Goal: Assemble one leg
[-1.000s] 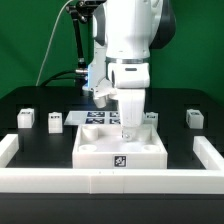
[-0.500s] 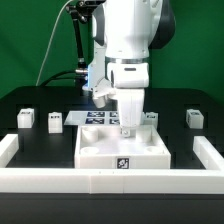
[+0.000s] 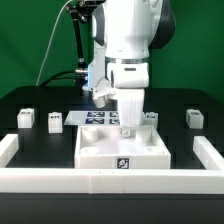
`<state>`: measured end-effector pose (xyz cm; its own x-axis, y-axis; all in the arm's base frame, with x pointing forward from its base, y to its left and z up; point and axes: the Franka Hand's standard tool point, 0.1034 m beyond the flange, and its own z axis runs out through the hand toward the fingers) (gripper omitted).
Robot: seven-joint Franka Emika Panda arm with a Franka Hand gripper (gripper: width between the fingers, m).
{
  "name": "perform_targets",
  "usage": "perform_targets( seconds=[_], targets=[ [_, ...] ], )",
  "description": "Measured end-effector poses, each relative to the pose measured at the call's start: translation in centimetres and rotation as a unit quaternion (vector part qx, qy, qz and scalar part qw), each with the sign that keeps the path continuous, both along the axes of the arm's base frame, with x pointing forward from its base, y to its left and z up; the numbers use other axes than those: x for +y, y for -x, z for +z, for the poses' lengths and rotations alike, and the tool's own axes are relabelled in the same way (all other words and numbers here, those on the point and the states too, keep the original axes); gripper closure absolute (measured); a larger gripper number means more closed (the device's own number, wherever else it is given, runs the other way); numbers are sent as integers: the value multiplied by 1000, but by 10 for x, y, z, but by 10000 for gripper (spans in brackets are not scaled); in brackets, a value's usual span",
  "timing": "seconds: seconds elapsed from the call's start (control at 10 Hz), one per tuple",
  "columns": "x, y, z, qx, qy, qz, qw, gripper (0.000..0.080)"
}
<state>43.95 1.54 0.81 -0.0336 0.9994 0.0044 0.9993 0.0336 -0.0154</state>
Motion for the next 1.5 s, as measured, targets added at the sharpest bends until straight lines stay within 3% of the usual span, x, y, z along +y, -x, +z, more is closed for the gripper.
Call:
perform_targets(
  seconds=[0.5, 0.9, 1.3, 1.4, 1.5],
  targets=[
    [51, -29, 0, -15, -15, -14, 1000, 741],
    [63, -44, 0, -18, -18, -7, 1000, 741],
    [63, -45, 0, -18, -18, -7, 1000, 740],
    [62, -45, 0, -18, -18, -7, 1000, 527],
    [62, -45, 0, -18, -18, -8, 1000, 527]
  ],
)
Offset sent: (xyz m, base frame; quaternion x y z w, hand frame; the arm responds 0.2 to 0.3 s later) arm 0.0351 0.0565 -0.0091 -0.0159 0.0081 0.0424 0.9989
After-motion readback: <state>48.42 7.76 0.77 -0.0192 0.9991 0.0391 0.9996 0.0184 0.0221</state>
